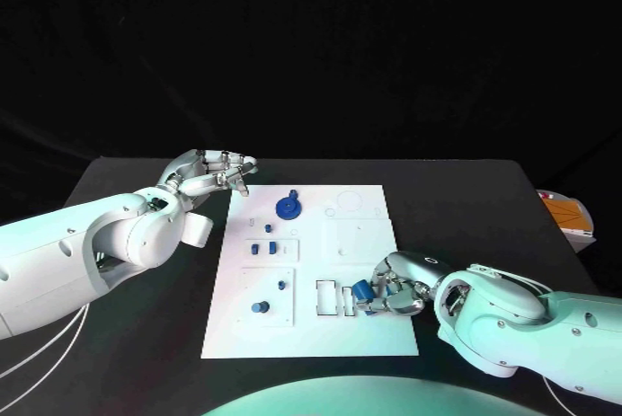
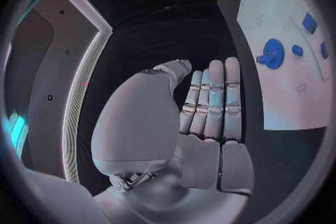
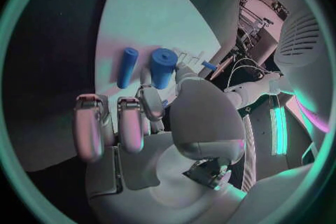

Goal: Assemble the parts on the task board

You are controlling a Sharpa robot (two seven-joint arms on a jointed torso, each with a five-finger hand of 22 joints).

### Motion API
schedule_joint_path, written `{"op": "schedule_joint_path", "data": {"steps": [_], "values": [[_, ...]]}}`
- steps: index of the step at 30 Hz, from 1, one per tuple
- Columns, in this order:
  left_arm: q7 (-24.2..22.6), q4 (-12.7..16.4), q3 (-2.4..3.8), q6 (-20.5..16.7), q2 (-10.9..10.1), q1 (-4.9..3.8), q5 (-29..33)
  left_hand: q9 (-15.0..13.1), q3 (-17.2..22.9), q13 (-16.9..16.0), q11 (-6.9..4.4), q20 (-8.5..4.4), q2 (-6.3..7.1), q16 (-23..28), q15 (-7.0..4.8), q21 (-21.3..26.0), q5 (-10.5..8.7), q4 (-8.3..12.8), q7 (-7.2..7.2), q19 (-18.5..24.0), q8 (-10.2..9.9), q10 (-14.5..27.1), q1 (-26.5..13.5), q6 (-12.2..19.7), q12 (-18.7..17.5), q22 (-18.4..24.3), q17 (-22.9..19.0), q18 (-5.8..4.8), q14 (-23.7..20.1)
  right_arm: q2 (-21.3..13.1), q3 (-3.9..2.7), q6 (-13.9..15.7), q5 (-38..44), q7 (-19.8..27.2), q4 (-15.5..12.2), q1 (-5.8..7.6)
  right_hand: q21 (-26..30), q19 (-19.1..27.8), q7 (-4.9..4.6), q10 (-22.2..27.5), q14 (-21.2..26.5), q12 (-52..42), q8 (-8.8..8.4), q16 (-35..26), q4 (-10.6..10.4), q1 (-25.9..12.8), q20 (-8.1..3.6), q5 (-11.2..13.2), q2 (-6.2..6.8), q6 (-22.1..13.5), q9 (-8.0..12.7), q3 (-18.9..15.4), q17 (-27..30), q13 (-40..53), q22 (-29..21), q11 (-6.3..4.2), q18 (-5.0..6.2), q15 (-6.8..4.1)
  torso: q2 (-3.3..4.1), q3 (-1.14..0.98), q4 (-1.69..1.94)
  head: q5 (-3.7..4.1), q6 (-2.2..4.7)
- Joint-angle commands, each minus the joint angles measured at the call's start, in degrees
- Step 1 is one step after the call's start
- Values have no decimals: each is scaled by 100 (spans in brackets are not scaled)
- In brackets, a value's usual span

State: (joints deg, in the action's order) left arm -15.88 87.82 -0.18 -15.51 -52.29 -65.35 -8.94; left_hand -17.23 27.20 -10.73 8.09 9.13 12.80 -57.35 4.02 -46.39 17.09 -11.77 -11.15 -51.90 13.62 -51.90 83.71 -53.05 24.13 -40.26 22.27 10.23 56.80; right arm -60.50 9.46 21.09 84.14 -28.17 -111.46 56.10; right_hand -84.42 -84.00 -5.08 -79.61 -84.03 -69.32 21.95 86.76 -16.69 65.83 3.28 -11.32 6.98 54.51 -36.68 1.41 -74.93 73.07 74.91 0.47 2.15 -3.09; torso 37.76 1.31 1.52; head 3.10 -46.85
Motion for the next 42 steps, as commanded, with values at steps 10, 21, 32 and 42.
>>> {"op": "schedule_joint_path", "data": {"steps": [10,21,32,42], "values": [[-16,21,3,79,1,-2,24,-12,-23,11,-15,8,-14,27,-18,43,23,4,-9,25,44,47,-17,41,37,3,-7,21,-46,72,16,213,95,-202,-12,-61,-91,-468,89,-178,-434,-249,52,47,11,701,-92,-984,-233,106,9,66,-604,236,1385,-65,-122,-76,-4,1,-4,-2,16],[-12,13,3,78,7,-2,24,-12,-23,11,-15,8,-14,27,-18,43,23,4,-9,25,44,47,-17,41,37,3,-7,21,-46,-76,0,860,-275,-52,-265,-19,-219,-505,175,-286,-454,-422,80,83,11,1009,-154,-1260,-302,252,4,440,-708,397,1419,-143,-147,-143,-12,5,-8,9,32],[-10,6,1,81,21,0,24,-14,-23,14,-13,9,-14,26,-17,45,24,6,-10,27,50,61,-14,44,39,4,-7,22,-50,-34,-16,935,-651,115,-383,97,-246,-512,182,-312,-458,-460,96,91,-3,956,-162,-1266,-278,297,-4,487,-734,432,1426,-149,-152,-149,-2,6,1,-2,43],[-6,9,-1,98,38,1,24,-14,-23,14,-13,9,-14,26,-17,45,24,6,-10,27,50,61,-14,44,39,4,-7,22,-50,377,-16,590,-979,195,-225,88,-235,-508,204,-334,-458,-445,141,95,-14,400,-171,-1131,-289,405,-38,529,-741,444,1422,-163,-150,-158,0,7,6,-4,25]]}}
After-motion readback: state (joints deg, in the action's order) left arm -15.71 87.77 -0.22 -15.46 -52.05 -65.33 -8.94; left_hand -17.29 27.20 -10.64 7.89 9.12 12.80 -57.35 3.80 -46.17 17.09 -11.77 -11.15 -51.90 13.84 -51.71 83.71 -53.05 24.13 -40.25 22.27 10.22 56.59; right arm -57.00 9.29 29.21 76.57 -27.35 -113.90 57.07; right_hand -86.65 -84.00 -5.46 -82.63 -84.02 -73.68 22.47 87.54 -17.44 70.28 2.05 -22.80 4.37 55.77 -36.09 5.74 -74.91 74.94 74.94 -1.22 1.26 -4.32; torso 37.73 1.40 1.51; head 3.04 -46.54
